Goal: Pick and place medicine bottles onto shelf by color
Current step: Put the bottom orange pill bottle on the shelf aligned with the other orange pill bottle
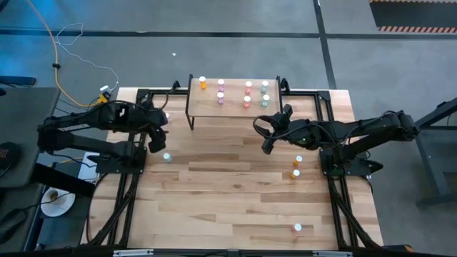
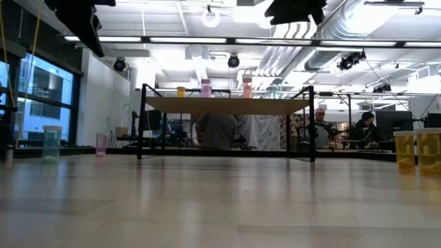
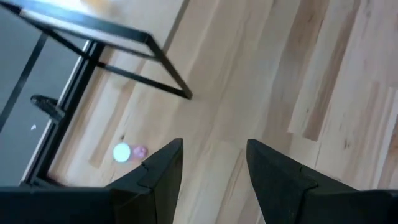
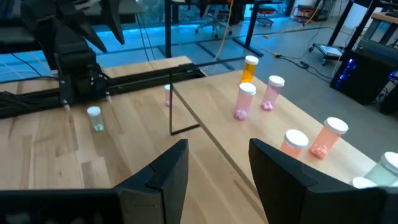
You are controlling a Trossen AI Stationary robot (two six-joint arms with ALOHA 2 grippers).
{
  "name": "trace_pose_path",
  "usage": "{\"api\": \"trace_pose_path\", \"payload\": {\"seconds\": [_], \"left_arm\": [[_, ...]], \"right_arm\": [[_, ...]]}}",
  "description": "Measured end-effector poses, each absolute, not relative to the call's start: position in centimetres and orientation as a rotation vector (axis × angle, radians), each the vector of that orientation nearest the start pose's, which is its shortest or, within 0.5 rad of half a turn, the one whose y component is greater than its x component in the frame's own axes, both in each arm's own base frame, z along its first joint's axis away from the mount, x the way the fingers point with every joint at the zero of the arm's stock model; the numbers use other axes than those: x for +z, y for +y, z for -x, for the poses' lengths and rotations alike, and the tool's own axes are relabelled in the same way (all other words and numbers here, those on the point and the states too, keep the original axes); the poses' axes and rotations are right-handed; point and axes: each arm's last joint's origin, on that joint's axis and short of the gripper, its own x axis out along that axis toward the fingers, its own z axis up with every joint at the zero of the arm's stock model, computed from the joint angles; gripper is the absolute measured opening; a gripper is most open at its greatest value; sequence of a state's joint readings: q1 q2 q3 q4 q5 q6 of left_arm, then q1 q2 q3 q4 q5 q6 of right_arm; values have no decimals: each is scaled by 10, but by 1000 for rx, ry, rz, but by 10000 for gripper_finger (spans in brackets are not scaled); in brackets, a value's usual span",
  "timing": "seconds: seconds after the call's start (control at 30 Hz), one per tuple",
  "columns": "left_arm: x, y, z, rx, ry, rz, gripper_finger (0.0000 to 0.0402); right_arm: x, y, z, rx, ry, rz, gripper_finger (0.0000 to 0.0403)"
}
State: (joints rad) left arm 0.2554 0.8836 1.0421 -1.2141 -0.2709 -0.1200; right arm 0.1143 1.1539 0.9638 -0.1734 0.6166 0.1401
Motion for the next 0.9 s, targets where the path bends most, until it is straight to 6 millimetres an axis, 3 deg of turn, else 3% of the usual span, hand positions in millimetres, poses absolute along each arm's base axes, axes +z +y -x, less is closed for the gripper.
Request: {"api": "trace_pose_path", "payload": {"seconds": [0.2,0.57,0.9], "left_arm": [[310,44,-113,591,1047,124,168],[303,65,-113,755,1080,217,168],[300,59,-116,451,1076,451,168]], "right_arm": [[324,12,-249,-518,317,-16,161],[323,12,-249,-511,328,-14,161],[323,12,-249,-501,333,-15,161]]}}
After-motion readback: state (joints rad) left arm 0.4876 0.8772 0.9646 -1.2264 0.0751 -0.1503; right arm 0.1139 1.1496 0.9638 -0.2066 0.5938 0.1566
